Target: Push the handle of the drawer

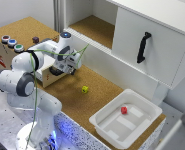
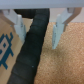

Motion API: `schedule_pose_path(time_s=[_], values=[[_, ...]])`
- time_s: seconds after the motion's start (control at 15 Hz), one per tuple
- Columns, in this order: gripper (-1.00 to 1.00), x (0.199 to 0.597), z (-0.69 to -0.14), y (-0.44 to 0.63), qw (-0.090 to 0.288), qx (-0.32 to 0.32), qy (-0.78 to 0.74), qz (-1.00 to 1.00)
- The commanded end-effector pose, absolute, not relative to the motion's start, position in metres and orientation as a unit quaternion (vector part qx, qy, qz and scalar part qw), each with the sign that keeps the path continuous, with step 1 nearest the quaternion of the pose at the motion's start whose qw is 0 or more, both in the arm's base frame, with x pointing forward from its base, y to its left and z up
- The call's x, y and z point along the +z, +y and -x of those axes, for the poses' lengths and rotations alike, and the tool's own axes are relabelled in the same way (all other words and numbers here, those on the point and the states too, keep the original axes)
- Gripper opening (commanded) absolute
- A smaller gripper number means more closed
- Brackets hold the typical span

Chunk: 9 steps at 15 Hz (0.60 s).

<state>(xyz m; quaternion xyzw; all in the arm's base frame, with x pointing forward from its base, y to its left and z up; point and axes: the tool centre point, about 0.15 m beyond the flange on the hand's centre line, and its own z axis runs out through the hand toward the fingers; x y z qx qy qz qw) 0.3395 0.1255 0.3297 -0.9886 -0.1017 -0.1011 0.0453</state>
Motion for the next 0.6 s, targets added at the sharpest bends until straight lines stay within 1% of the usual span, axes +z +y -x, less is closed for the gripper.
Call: schedule_pose_path(time_s=[0.0,0.13,0.27,0.33,0.4,0.47,0.53], values=[[-1.00,0.3207,-0.3544,0.1311,0.049,-0.078,-0.117,0.989],[-1.00,0.3238,-0.3573,0.1263,0.043,-0.076,-0.115,0.990],[-1.00,0.3234,-0.3576,0.1248,0.046,-0.069,-0.121,0.989],[-1.00,0.3250,-0.3566,0.1262,0.035,-0.073,-0.132,0.988],[-1.00,0.3237,-0.3554,0.1282,0.038,-0.068,-0.136,0.988],[-1.00,0.3213,-0.3534,0.1304,0.026,-0.062,-0.139,0.988],[-1.00,0.3191,-0.3510,0.1325,0.026,-0.057,-0.132,0.989]])
